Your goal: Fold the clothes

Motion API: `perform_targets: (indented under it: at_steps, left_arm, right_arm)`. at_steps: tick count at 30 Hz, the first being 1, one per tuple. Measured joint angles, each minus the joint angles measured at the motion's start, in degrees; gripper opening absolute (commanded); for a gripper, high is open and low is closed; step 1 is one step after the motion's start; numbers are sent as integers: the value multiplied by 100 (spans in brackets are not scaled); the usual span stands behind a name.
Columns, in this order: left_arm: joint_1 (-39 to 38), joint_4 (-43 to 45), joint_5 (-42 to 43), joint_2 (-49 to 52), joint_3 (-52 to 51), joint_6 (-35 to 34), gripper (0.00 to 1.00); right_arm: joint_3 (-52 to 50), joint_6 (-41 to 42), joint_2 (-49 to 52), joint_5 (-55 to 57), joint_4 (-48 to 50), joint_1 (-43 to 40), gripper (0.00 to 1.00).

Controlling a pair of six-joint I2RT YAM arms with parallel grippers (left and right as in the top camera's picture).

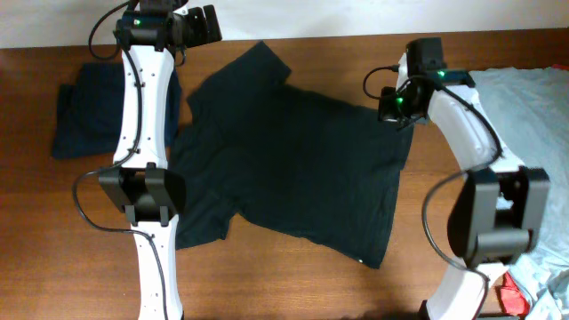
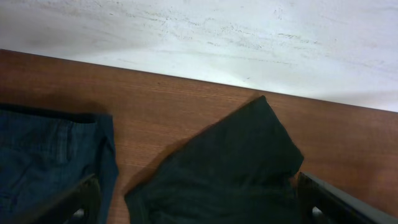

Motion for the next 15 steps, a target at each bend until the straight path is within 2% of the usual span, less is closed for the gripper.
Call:
perform_targets:
  at_steps: [6, 15]
  left_arm:
    - [0, 0, 0, 0, 0, -2, 99]
    - [0, 0, 0, 0, 0, 0, 99]
  right_arm:
    - [72, -15, 568, 212, 15, 0, 4]
    - [72, 74, 898, 573, 42, 0, 4]
